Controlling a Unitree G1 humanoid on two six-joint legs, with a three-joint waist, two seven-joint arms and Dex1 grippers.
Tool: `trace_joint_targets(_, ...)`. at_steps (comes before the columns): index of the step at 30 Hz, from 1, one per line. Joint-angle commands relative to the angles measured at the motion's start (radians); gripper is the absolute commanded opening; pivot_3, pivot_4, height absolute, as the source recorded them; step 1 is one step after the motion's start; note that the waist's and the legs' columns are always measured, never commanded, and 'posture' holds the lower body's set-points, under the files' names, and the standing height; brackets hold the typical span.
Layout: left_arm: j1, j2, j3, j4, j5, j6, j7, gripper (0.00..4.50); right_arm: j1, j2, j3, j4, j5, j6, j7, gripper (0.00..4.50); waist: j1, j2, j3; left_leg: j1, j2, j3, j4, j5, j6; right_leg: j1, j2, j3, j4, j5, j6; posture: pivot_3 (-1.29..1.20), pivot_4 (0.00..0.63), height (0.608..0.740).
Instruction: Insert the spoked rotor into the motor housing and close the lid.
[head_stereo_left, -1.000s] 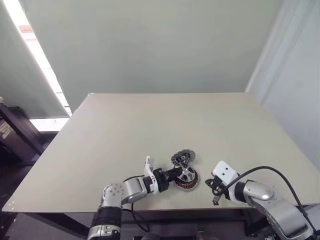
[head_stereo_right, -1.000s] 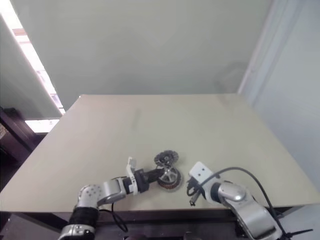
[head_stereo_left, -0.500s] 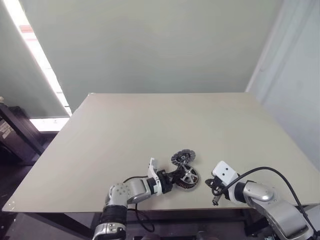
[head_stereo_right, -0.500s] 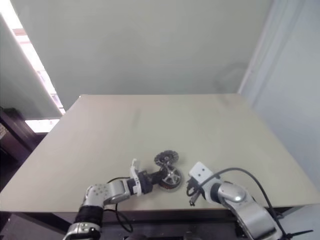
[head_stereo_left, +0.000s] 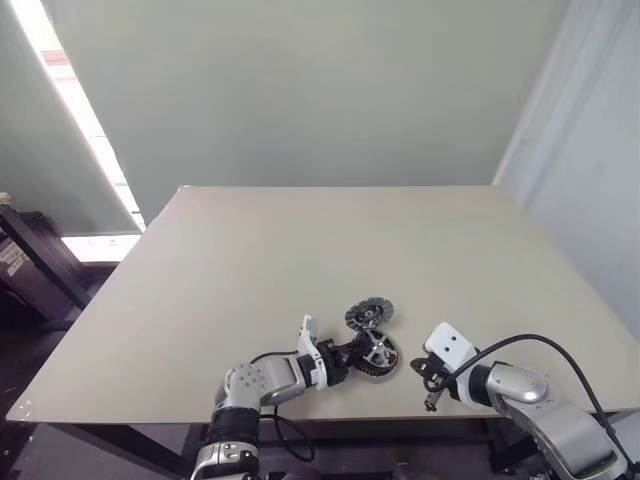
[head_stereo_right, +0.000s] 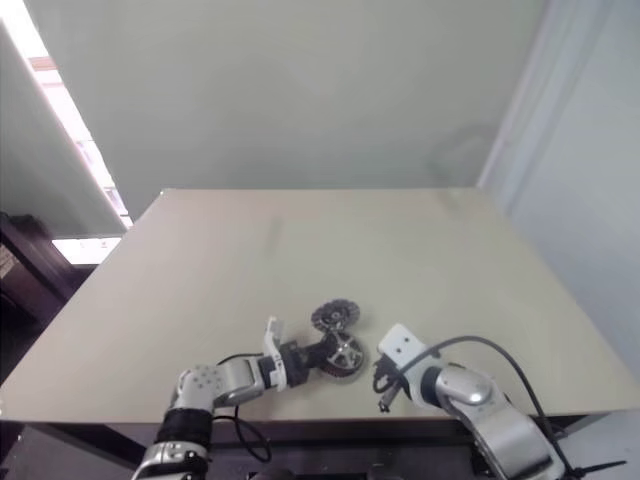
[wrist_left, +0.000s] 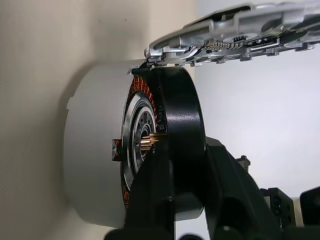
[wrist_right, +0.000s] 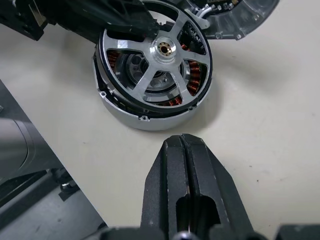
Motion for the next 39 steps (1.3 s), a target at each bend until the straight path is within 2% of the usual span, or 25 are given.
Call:
trace_joint_targets(1,-0.018,-0.006,0.026,-0.030,-0.002,0.005,-0.003,1.97,-0.013,0.007,-0.017,-0.035,0.005,-0.012,-0.004,0.00,0.000,0.000,0.000,0.000,0.000,0.000,0.000,0.000,0.000,0.000,0.000,0.000,0.000,0.000,0.000,0.00,0.000,0.740)
trace_joint_targets(8,-0.021,-0.011,0.095,-0.123,-0.051,0.081,0.076,4.44,-0.023,0.014,-0.010,-0.019,0.002,-0.020,-0.001,0.00,-0.005,0.000,0.000,0.001,0.000,0.000,0.000,0.001,0.001,0.001,0.000,0.000,0.000,0.000,0.000,0.00,0.000,0.740)
trace_joint_targets(18,-0.045,0.075,0.165,-0.299,-0.071,0.174,0.194,4.48,-0.033,0.021,0.001,0.011,-0.002,-0.043,0.007,0.00,-0.020,-0.001,0.000,0.000,0.000,-0.001,-0.001,0.000,0.001,0.000,0.000,0.000,0.000,0.001,0.002,0.00,0.000,0.740)
trace_joint_targets(24,-0.075,0.162,0.169,-0.375,-0.112,0.232,0.143,4.48,-0.042,0.026,0.004,0.025,-0.004,-0.055,0.013,0.00,-0.020,-0.001,0.001,0.000,0.000,-0.001,0.000,0.001,0.001,0.000,0.000,0.000,0.001,0.000,0.001,0.00,0.000,0.740)
trace_joint_targets(27,-0.009,0.320,0.010,-0.529,-0.024,0.108,-0.091,4.48,-0.046,0.048,-0.008,0.037,0.007,-0.072,0.009,0.00,-0.025,-0.003,0.001,0.000,0.000,-0.001,-0.001,0.001,0.000,-0.001,0.000,0.000,0.001,0.000,0.001,0.00,0.000,0.740)
trace_joint_targets(31,0.048,0.416,-0.113,-0.557,0.099,-0.056,-0.233,4.48,-0.047,0.067,-0.018,0.040,0.020,-0.106,0.019,0.00,-0.026,-0.001,0.001,0.001,0.000,0.001,-0.003,0.000,0.000,-0.001,0.000,0.002,0.001,0.000,0.000,0.00,0.000,0.740)
trace_joint_targets(34,0.086,0.460,-0.169,-0.550,0.181,-0.171,-0.314,4.48,-0.048,0.055,-0.003,0.036,-0.004,-0.204,0.045,0.00,-0.025,-0.001,0.002,0.001,0.000,0.002,-0.003,0.000,0.000,-0.001,0.000,0.002,0.000,0.000,0.000,0.00,0.000,0.740)
trace_joint_targets(37,0.096,0.457,-0.165,-0.521,0.199,-0.199,-0.325,4.48,-0.058,0.026,0.020,0.027,-0.032,-0.190,0.058,0.00,-0.022,-0.002,0.002,0.001,0.001,0.001,-0.002,0.000,0.000,-0.001,0.000,0.002,0.000,0.000,0.000,0.00,0.000,0.740)
trace_joint_targets(39,0.104,0.460,-0.174,-0.517,0.225,-0.223,-0.333,4.50,-0.064,0.019,0.034,0.014,-0.038,-0.158,0.059,0.36,-0.023,-0.002,0.002,0.001,0.001,0.001,-0.001,0.000,0.001,-0.001,0.000,0.002,0.000,0.000,0.000,0.00,0.000,0.740)
